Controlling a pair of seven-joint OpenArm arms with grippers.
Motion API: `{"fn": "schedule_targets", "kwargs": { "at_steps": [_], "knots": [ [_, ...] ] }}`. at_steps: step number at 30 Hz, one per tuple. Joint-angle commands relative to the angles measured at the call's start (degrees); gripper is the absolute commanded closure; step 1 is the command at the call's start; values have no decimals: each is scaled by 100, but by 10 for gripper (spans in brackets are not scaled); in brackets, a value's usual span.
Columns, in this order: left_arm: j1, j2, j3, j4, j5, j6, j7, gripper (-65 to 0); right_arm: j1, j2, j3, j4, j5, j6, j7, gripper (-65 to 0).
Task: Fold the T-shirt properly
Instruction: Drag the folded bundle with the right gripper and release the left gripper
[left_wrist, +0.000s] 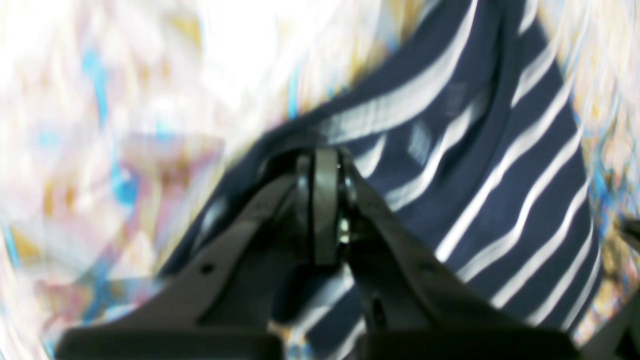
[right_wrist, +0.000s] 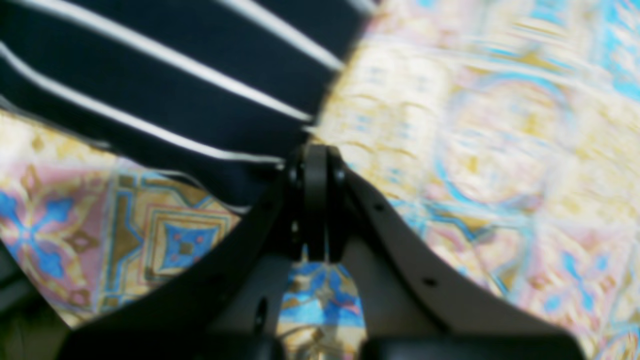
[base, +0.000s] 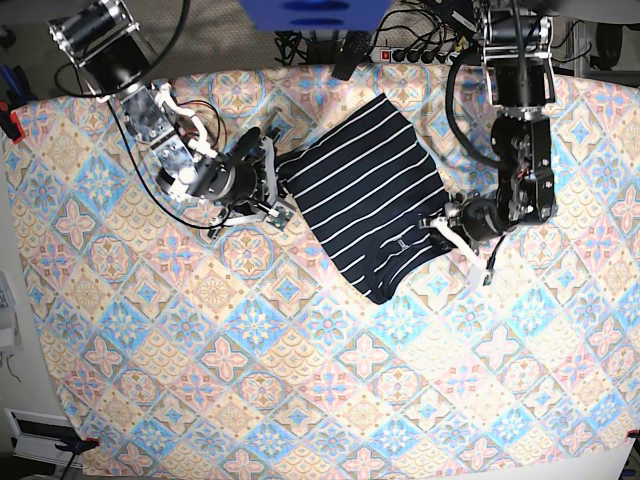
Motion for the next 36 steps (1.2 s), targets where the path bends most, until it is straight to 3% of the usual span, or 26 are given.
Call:
{"fn": "schedule_targets", "kwargs": {
  "at_steps": [1,5,10,13,23,27,32,36],
  "knots": [
    [-225,55,-14,5,50,-20,-81,0,-83,35,244,329,38,-7,87,0],
    [-436,460,39,-57,577,-20,-688,0,-549,35,534,1173,38,-7,87,0],
    [-427,477,179,278,674,-20,-776,0,-707,-168,376,1349,55,11,113,0],
    [39,460,-304,954,674,-20,-776,0,-575,-335,-143,1349,55,11,122,0],
    [1894,504,-2291,3319,656,-20,-784,0,498,-1398,-2006,505,55,11,122,0],
    [2325,838,-3135,3697,656,-20,-784,0,964,-1768,-2569,56,64,11,122,0],
    [2369,1242,-4102,3697,656,-20,-776,0,1271,-2321,-2745,-990,38,11,139,0],
    [2378,1559,-4621,3706,656,-20,-767,0,1430,-2488,-2745,-1992,38,11,623,0]
  ]
}}
